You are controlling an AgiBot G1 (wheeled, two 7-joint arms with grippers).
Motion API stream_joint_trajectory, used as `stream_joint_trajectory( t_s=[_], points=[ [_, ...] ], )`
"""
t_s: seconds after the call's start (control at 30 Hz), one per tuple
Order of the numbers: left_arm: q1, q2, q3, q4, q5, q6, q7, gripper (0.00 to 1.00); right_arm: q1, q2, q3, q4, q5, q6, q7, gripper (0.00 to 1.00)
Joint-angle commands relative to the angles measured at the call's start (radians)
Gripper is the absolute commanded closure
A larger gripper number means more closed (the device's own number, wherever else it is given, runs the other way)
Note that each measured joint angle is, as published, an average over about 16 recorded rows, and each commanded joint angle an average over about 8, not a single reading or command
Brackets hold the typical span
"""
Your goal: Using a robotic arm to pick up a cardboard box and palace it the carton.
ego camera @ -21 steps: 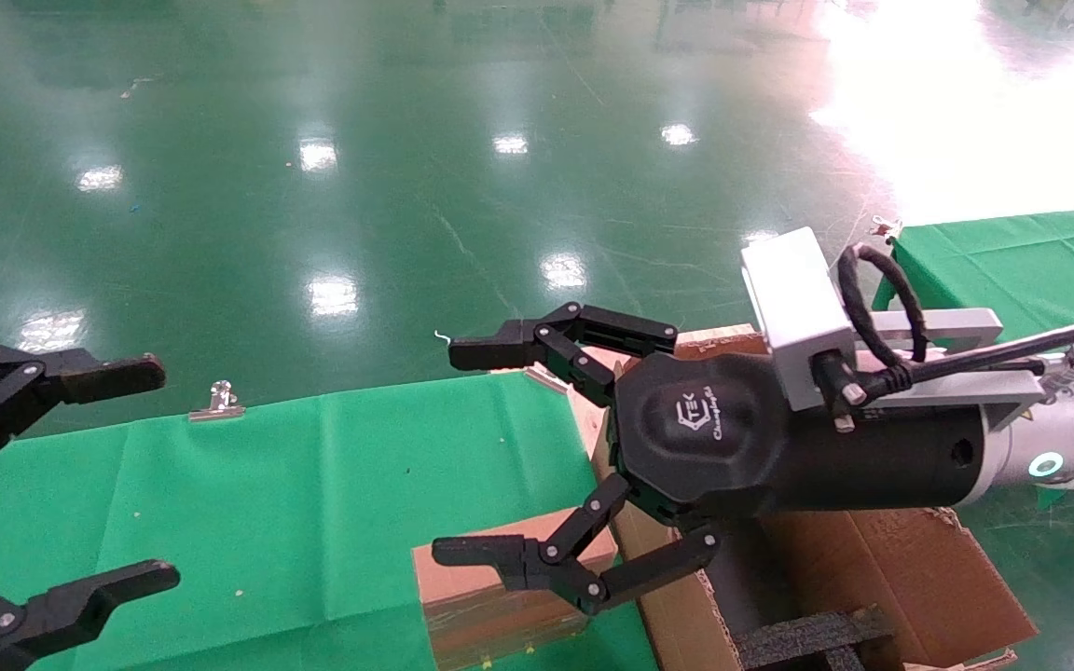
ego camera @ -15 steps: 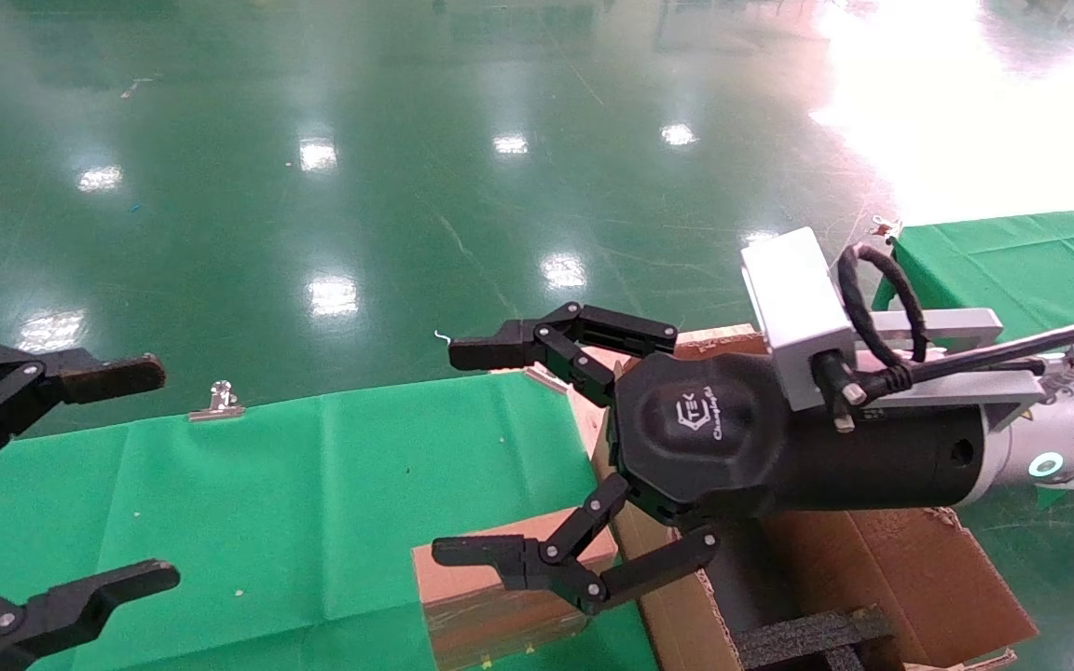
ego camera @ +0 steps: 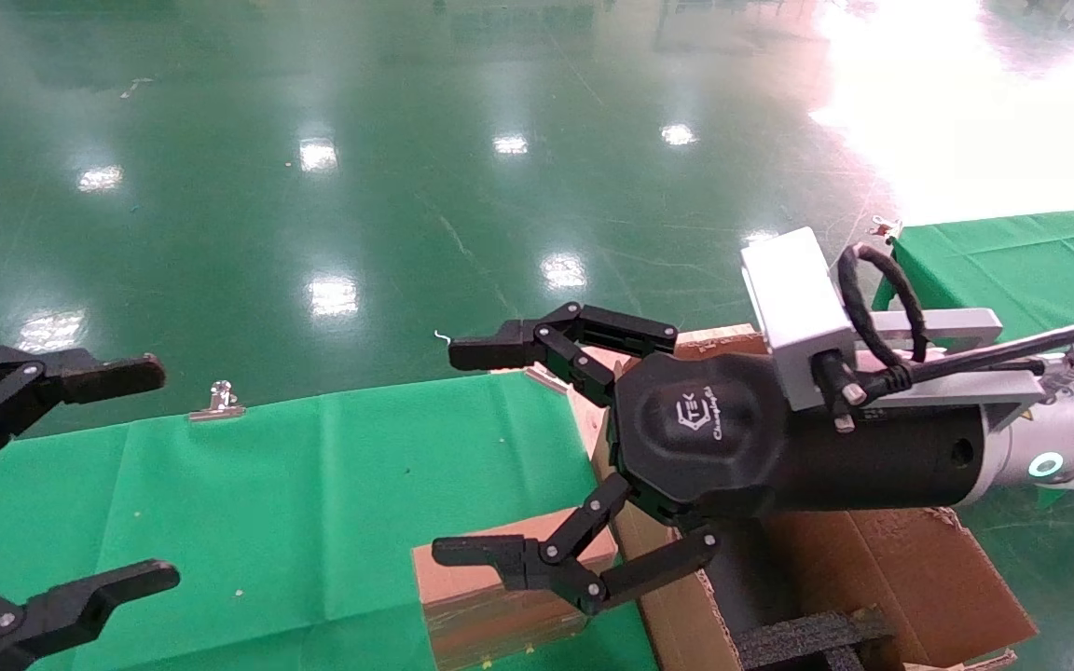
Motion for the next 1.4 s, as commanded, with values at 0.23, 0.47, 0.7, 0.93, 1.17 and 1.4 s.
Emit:
stream_joint_trajectory(
  t_s=[0.23, 0.47, 0.7, 0.93, 1.17, 1.4],
  points=[
    [0.000, 0.000, 0.000, 0.000, 0.000, 0.000, 0.000, 1.00, 0.000, 0.001, 0.000, 0.000, -0.001, 0.000, 0.000, 0.00],
    [0.000, 0.000, 0.000, 0.000, 0.000, 0.000, 0.000, 1.00, 0.032, 0.004, -0.025, 0.002, -0.059, -0.014, 0.002, 0.00],
    [0.000, 0.000, 0.000, 0.000, 0.000, 0.000, 0.000, 1.00, 0.139, -0.024, -0.109, -0.005, -0.226, -0.053, 0.015, 0.00],
    [0.000, 0.000, 0.000, 0.000, 0.000, 0.000, 0.000, 1.00, 0.255, -0.089, -0.229, -0.016, -0.423, -0.074, 0.026, 0.00],
    [0.000, 0.000, 0.000, 0.000, 0.000, 0.000, 0.000, 1.00, 0.338, -0.146, -0.339, -0.029, -0.558, -0.079, 0.017, 0.00],
    [0.000, 0.000, 0.000, 0.000, 0.000, 0.000, 0.000, 1.00, 0.409, -0.204, -0.435, -0.054, -0.668, -0.074, -0.003, 0.00]
  ],
)
